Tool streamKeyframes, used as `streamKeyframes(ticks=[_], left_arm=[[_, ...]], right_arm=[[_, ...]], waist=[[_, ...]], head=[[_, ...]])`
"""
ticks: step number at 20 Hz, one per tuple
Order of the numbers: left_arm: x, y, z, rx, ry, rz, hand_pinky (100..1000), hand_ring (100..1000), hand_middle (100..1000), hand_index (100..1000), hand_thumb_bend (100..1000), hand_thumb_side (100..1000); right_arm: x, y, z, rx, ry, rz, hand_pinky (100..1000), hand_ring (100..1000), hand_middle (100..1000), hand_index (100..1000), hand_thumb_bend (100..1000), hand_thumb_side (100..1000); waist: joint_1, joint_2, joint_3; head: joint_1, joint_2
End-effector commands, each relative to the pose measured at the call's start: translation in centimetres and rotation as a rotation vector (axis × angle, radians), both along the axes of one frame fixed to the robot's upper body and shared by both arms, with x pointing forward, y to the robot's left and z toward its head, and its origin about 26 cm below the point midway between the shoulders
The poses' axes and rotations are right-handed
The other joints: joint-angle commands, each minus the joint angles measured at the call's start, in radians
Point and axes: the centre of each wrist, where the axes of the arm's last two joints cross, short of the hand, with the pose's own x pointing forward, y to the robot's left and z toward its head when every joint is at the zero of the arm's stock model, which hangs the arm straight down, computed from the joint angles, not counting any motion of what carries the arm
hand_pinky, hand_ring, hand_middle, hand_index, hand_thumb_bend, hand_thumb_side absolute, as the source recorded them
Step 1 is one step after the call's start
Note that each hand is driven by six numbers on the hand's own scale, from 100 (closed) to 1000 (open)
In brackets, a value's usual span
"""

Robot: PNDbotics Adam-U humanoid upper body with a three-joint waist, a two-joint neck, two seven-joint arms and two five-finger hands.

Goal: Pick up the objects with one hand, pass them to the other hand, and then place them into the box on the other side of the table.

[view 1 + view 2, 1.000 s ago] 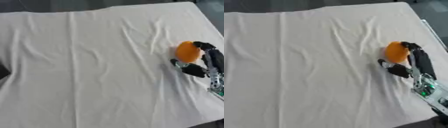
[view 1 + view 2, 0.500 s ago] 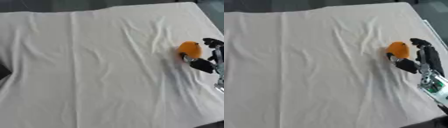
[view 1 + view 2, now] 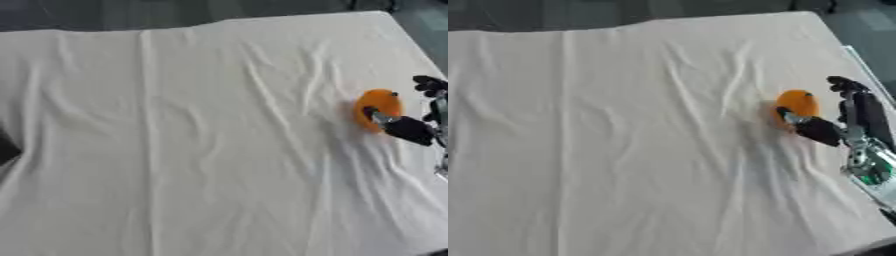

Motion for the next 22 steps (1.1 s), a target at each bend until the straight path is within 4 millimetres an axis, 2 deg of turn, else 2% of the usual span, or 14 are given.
streamKeyframes(ticks=[1, 7, 13, 17, 21, 22], left_arm=[[-0.40, 0.71, 1.38, 0.024, -0.045, 0.023, 866, 679, 620, 650, 125, 360], [-0.61, 0.54, 1.72, 0.024, -0.059, 0.015, 864, 680, 621, 649, 130, 356], [-0.59, 0.62, 1.58, 0.027, -0.059, 0.021, 862, 682, 622, 649, 135, 354], [-0.61, 0.64, 1.60, 0.027, -0.061, 0.021, 862, 681, 622, 648, 133, 354], [-0.61, 0.66, 1.51, 0.028, -0.058, 0.022, 862, 683, 623, 649, 136, 353], [-0.61, 0.69, 1.49, 0.029, -0.057, 0.023, 862, 682, 623, 649, 136, 353]], right_arm=[[-0.03, 0.11, 0.27, -0.170, -0.016, -0.433, 571, 854, 781, 878, 615, 465], [-0.22, 0.15, -0.19, -0.143, 0.009, -0.475, 576, 852, 779, 873, 596, 451], [-0.63, 0.00, -0.65, -0.108, 0.021, -0.499, 571, 840, 765, 852, 550, 394], [-0.70, -0.03, -0.72, -0.104, 0.023, -0.502, 525, 822, 735, 825, 507, 278], [-0.70, -0.07, -0.66, -0.111, 0.019, -0.504, 404, 783, 654, 759, 471, 100], [-0.69, -0.09, -0.62, -0.114, 0.017, -0.505, 377, 773, 633, 742, 466, 100]], waist=[[-0.012, 0.005, 0.003], [-0.014, 0.019, 0.019], [-0.015, 0.027, 0.025], [-0.014, 0.028, 0.025], [-0.013, 0.026, 0.025], [-0.013, 0.026, 0.025]], head=[[-0.006, -0.017], [-0.014, -0.029], [-0.017, -0.032], [-0.017, -0.030], [-0.018, -0.032], [-0.018, -0.032]])
